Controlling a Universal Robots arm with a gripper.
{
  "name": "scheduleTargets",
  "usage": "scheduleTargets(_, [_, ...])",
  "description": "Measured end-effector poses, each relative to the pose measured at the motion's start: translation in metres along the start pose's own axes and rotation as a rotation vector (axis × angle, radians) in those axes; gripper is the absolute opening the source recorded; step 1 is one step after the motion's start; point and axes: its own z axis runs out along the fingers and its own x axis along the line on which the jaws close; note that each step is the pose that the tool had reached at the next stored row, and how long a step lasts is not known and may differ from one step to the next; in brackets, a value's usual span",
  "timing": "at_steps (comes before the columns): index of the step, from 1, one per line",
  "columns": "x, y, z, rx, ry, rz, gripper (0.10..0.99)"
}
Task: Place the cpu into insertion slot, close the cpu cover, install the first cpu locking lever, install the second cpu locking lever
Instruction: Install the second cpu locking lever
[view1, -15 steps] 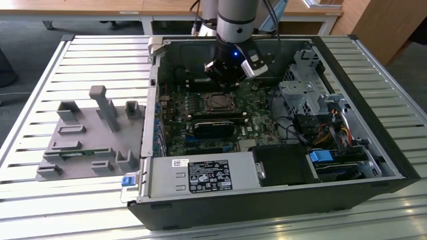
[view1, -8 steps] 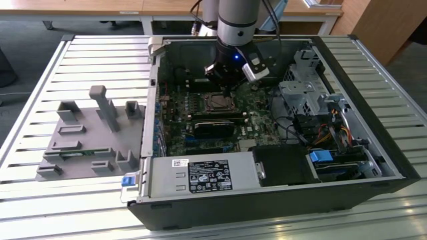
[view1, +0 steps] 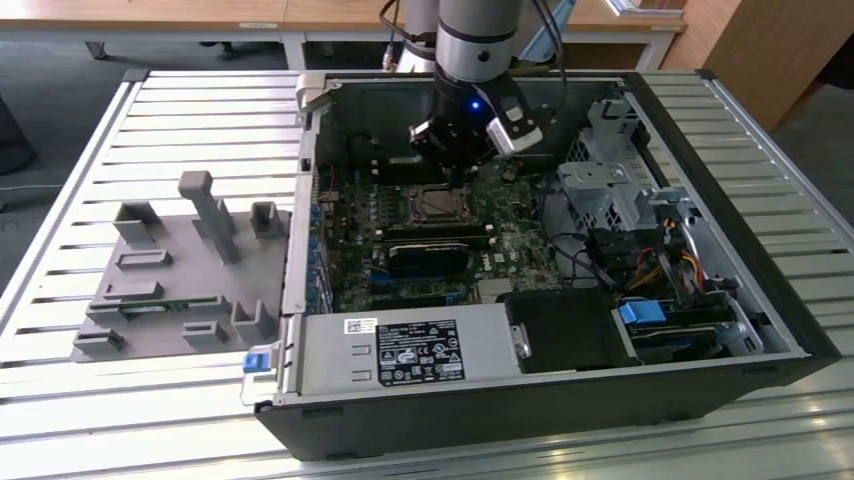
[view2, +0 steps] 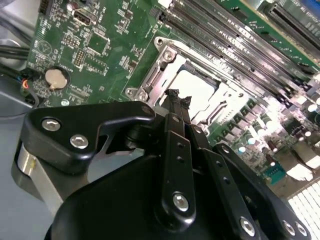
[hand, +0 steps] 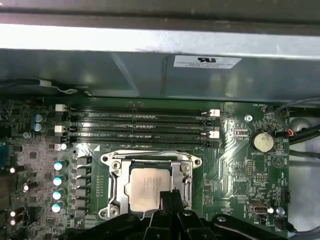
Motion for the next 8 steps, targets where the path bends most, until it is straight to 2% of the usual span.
scheduleTargets(3, [0.0000, -0.0030, -0.0002, 0.000, 0.0001, 0.000, 0.106])
scheduleTargets(8, [0.0002, -0.0134, -0.0007, 0.000, 0.0000, 0.000, 0.106])
